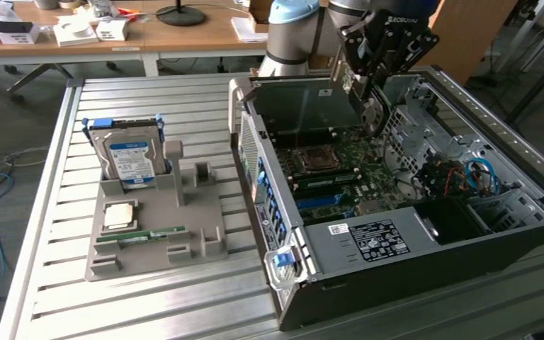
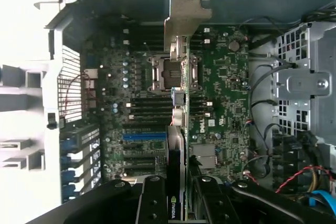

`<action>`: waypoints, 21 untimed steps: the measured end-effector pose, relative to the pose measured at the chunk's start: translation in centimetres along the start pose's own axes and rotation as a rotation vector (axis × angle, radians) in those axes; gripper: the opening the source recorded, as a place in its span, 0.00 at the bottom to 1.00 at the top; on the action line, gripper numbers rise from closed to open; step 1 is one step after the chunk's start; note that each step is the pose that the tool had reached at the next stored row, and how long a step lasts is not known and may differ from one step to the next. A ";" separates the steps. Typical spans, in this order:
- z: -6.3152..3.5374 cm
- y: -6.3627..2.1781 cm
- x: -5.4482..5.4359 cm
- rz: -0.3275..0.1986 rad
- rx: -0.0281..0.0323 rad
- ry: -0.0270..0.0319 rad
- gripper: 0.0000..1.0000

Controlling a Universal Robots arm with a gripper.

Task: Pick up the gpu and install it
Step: 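Pick up the gpu and move the gpu toward the slot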

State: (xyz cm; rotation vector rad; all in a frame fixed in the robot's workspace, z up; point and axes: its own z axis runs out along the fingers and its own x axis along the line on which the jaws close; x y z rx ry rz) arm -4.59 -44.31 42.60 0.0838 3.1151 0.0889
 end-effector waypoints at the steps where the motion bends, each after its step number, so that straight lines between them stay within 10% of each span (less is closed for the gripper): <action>1: 0.00 0.01 -0.3 0.000 0.0000 0.0001 0.26; 21: 0.13 0.27 -5.0 0.000 -0.0002 0.0000 0.26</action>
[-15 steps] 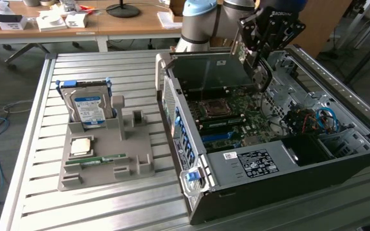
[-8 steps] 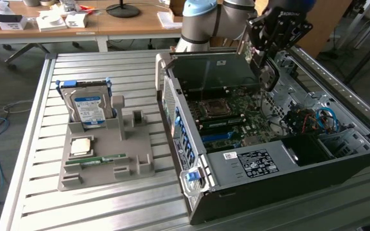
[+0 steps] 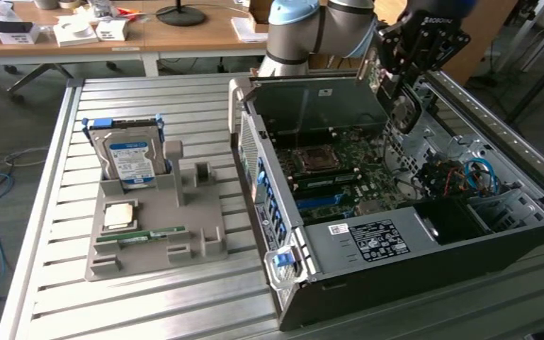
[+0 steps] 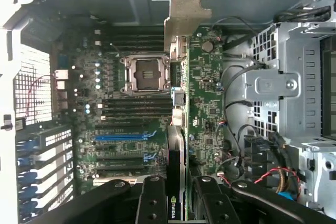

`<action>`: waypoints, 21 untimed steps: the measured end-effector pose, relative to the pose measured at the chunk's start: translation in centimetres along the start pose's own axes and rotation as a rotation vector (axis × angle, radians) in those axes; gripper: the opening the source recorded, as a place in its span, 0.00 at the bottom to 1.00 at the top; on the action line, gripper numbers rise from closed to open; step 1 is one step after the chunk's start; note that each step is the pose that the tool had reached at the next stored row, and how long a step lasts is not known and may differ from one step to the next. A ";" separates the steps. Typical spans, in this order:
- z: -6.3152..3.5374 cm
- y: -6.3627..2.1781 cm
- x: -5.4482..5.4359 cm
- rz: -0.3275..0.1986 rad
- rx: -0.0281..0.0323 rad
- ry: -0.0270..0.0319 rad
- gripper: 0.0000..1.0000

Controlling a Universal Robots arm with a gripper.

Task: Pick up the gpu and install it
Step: 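Pick up the gpu and move the gpu toward the slot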

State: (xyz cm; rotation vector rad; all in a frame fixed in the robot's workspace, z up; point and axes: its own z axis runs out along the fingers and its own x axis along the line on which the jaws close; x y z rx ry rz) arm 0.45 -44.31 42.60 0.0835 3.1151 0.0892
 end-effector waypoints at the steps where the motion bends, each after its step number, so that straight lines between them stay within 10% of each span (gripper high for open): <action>1: 0.00 0.01 -0.1 0.000 0.0000 0.0000 0.26; 21: 0.42 0.03 -0.9 -0.041 -0.0010 0.0023 0.26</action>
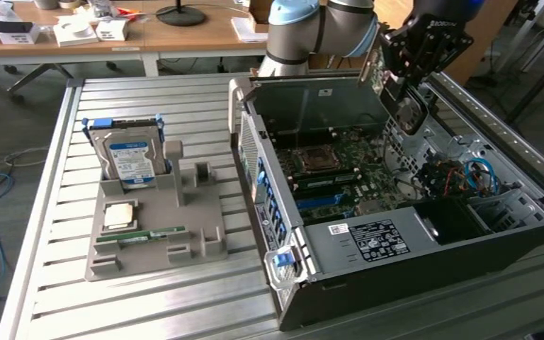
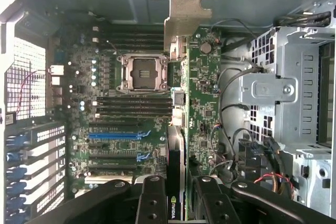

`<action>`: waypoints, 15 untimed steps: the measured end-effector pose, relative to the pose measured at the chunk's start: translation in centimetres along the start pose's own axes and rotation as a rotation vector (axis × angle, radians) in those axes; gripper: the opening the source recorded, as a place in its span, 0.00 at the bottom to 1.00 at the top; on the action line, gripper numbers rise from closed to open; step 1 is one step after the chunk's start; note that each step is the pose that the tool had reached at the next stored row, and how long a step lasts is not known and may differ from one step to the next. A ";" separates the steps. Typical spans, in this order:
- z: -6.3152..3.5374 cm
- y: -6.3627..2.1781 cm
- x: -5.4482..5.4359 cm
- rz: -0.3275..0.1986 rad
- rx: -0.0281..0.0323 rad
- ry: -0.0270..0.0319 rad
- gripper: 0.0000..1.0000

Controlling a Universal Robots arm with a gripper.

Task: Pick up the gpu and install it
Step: 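Pick up the gpu and move the gpu toward the slot, then insert the gpu into the slot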

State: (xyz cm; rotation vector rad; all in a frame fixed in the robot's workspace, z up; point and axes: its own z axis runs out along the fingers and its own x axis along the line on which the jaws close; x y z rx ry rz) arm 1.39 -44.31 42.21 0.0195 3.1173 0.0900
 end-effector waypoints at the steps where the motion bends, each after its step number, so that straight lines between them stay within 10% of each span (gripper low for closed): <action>1: 0.05 0.00 0.0 0.000 0.0001 0.0001 0.26; 15: 0.07 0.00 0.0 0.000 0.0000 0.0000 0.26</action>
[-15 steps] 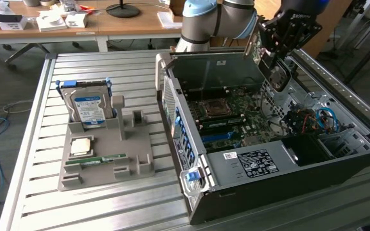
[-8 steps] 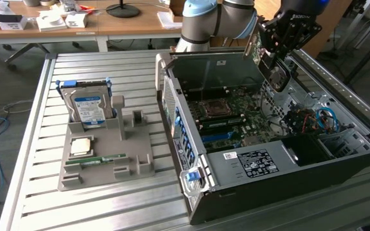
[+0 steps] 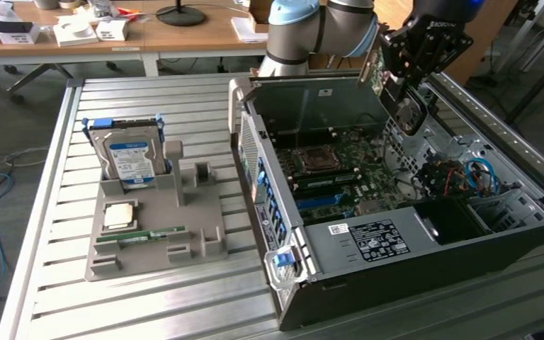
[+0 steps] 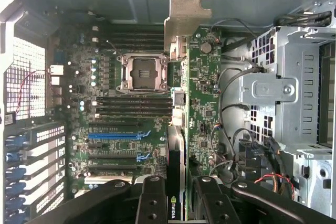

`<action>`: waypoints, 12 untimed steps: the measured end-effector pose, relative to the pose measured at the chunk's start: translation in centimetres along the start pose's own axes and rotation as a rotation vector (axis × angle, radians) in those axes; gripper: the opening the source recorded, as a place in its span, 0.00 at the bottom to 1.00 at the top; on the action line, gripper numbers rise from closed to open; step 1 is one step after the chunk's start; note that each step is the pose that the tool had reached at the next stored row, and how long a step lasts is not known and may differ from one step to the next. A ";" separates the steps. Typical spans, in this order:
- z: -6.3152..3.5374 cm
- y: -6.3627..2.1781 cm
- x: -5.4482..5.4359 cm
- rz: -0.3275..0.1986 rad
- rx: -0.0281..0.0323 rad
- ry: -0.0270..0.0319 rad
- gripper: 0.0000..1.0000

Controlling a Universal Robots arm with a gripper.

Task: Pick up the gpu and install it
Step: 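Insert the gpu into the slot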

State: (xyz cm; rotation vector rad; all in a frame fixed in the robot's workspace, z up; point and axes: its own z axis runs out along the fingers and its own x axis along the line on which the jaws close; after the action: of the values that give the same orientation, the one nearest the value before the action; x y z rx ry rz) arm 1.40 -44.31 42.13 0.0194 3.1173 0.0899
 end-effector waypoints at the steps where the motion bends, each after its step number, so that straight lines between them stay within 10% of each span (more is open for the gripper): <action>1: 0.00 0.00 0.0 0.000 0.0000 0.0000 0.26; 12: 0.02 0.00 0.0 -0.064 0.0024 0.0036 0.26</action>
State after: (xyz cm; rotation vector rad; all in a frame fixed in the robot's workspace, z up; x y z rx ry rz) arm 1.39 -44.31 42.11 -0.0798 3.1183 0.0852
